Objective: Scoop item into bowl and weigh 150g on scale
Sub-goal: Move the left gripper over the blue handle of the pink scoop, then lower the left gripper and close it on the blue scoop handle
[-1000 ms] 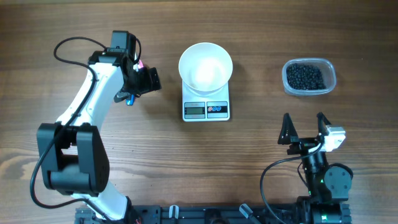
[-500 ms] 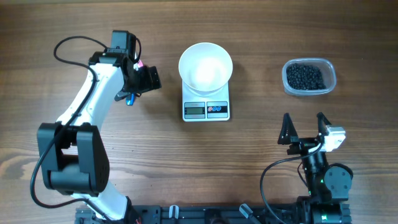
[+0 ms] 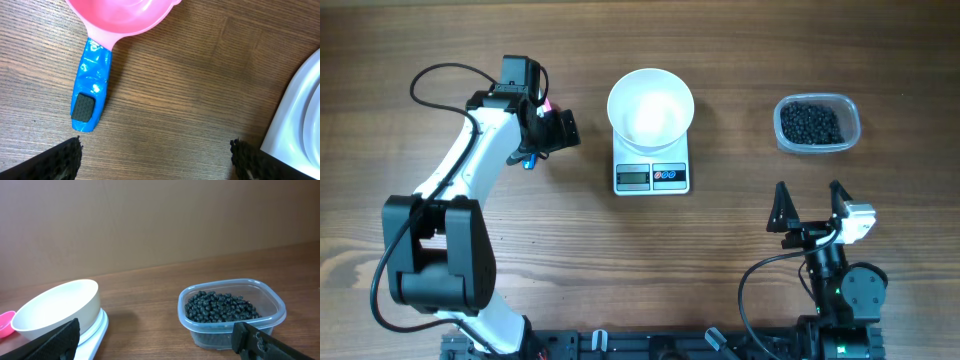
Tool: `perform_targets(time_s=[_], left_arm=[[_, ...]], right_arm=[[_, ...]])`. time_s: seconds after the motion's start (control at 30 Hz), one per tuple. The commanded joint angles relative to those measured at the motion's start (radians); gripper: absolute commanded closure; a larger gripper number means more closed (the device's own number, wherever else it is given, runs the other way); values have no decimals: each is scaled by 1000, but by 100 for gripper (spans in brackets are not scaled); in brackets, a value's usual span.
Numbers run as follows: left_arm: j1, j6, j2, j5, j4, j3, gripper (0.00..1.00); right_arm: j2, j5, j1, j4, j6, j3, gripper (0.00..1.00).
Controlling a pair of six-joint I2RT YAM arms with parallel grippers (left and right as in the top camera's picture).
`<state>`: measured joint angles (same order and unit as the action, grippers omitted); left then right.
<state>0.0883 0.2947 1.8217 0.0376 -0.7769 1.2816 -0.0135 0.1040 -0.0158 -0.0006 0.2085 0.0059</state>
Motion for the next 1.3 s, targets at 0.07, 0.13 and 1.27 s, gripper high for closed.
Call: perform_targets(time_s=[0.07,0.13,1.27], left_arm=[[-5,12,13,-13,3,-8,0],[-5,55,13,-13,3,-8,0],[-5,58,13,-39,169,-149,28]], right_arm=[[6,-13,1,4,4,0,0],[6,-13,1,3,3,0,0],[6,-13,1,3,4,0,0]])
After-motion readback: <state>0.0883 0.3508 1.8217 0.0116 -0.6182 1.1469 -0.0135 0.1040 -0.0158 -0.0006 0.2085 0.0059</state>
